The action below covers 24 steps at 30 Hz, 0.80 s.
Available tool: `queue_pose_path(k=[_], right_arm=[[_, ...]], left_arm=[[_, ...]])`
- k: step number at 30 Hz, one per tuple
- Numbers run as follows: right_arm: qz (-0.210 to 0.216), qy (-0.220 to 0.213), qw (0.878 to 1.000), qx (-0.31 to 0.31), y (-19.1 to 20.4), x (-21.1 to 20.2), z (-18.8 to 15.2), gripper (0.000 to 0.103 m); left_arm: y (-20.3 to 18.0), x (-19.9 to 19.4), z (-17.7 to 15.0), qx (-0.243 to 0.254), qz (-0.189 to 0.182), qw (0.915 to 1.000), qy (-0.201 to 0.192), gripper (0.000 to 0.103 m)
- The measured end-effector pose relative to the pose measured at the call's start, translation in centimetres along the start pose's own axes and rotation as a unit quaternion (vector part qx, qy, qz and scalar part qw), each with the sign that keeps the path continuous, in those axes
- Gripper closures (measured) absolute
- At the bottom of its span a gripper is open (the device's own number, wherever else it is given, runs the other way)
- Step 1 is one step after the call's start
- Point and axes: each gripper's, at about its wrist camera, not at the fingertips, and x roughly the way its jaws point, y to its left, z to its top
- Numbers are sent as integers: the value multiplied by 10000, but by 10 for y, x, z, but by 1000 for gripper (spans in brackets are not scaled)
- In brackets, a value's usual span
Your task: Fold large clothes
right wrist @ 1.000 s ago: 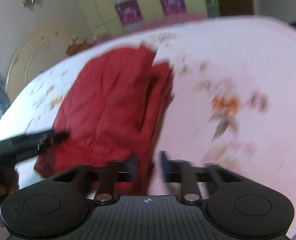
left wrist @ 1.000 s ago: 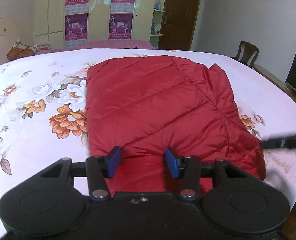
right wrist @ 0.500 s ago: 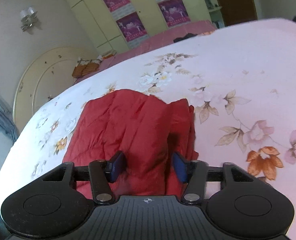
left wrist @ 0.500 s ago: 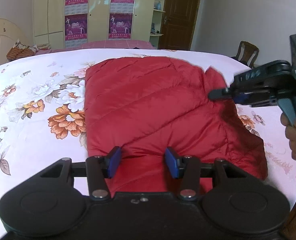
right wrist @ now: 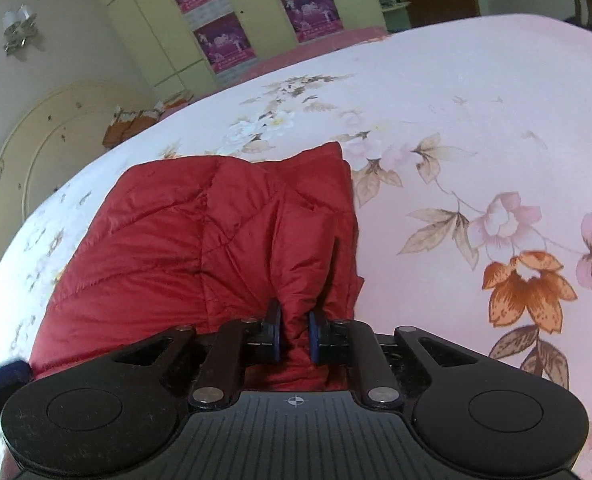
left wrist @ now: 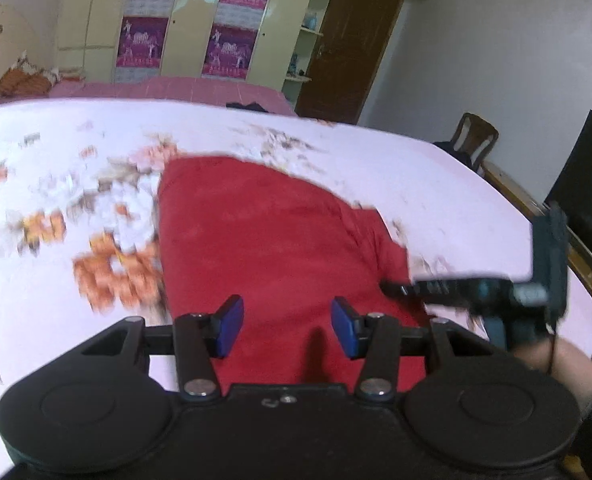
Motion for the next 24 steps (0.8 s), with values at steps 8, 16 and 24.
queue_pose_path(k=[8, 16, 24], right_arm=[[-13, -336, 9992, -219, 17, -36, 28, 90], [-182, -512, 9982, -269, 24, -30, 56, 28], [-9, -96, 9997, -209, 30, 22, 79, 50]], left_arm=[[34, 44, 42, 12, 243, 9997, -51, 56], [45, 77, 52, 31, 140, 9998, 111, 56], [43, 95, 50, 118, 40, 9996, 248, 56]])
